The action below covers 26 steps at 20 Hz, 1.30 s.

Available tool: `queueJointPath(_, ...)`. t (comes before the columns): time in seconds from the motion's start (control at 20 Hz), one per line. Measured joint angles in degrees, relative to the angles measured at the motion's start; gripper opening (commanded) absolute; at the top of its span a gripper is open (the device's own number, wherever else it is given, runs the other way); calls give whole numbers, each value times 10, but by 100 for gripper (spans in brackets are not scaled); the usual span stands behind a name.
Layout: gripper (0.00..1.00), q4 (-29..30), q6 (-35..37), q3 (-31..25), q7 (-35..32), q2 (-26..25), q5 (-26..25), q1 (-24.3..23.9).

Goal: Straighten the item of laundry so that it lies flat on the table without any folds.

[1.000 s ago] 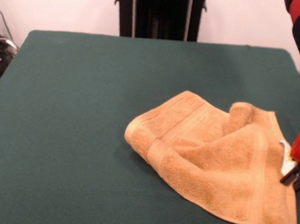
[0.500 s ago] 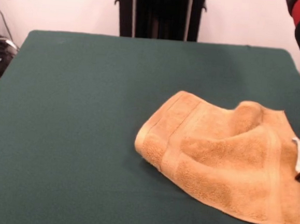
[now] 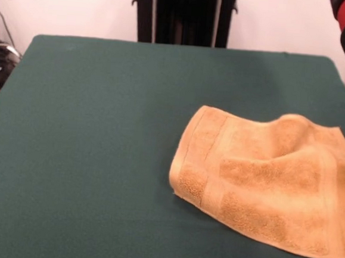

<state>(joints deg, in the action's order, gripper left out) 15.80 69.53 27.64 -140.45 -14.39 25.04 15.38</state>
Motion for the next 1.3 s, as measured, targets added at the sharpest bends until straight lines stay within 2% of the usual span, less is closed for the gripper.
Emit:
queueJointPath(0.25,0,0,7,0,-1,-2,19,0)
queueJointPath(0.3,100,-1,13,3,-1,-5,27,0)
queueJointPath(1.3,100,-37,55,25,-1,-30,47,-2)
